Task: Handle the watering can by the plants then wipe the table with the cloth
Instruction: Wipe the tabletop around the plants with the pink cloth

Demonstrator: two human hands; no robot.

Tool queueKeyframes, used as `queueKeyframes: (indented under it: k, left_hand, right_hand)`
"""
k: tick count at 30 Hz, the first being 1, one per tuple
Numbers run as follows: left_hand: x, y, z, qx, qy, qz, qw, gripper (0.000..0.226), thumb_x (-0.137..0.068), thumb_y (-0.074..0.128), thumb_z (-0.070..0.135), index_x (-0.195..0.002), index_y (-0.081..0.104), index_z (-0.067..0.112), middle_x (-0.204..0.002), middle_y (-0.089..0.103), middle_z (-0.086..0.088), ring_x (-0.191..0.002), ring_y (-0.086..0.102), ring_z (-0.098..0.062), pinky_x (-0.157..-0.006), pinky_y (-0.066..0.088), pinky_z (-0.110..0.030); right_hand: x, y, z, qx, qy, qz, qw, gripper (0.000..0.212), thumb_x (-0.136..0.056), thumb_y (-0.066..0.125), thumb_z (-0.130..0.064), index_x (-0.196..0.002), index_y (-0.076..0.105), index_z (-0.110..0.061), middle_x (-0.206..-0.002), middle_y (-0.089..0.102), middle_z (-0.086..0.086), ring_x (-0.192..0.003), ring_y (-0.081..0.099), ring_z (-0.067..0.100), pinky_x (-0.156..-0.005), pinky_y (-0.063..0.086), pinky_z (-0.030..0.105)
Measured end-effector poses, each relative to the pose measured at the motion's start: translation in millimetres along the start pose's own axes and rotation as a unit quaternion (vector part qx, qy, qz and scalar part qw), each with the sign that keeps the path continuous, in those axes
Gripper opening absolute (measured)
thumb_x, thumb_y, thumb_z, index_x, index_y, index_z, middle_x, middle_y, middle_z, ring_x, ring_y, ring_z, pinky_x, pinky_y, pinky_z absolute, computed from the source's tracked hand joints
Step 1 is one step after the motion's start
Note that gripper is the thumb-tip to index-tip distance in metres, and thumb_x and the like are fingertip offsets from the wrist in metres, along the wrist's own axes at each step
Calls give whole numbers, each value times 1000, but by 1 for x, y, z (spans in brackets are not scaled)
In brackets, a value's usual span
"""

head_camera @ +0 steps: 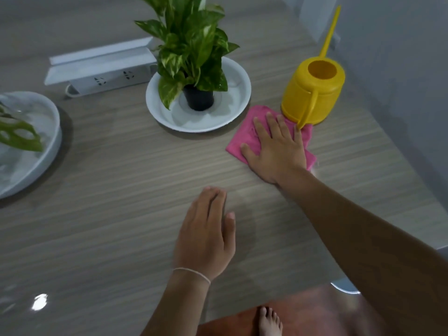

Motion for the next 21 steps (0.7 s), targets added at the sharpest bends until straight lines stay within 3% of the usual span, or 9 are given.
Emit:
queueKeyframes:
  k: [11, 16, 21]
  left_hand:
    - [-1, 3, -1, -14, 13, 13, 1000, 46, -97, 45, 29, -135, 55, 6, -144, 49, -12, -141, 41, -25, -111, 40, -41]
    - [-1, 4, -1, -28, 5, -4, 1000, 49, -92, 46, 26, -137, 53, 6, -146, 45, -12, -142, 38, -27, -112, 40, -41]
    - [-4, 1, 2, -28, -8, -12, 999, 54, -86, 47, 20, -138, 52, 4, -146, 47, -16, -142, 39, -30, -113, 39, -43]
  right_hand:
    - [-69, -8, 4, 10, 9, -14, 1000, 80, -98, 16, -73, -166, 9, -30, -175, 6, 9, -160, 4, 30, -124, 4, 61]
    - [-48, -6, 3, 22, 11, -26, 999, 80, -99, 14, -72, -166, 5, -29, -175, 1, 8, -161, -1, 30, -127, -1, 57]
    - [26, -2, -7, 19, -4, -33, 999, 84, -95, 7, -73, -166, 3, -28, -175, 0, 9, -161, -2, 30, -127, -3, 57]
Point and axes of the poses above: each hand's wrist, its own x-axis away from the middle knuckle, its own y-axis out of the palm, z = x × y, the point moved 8 cm from there along -x, towards the middle knuckle
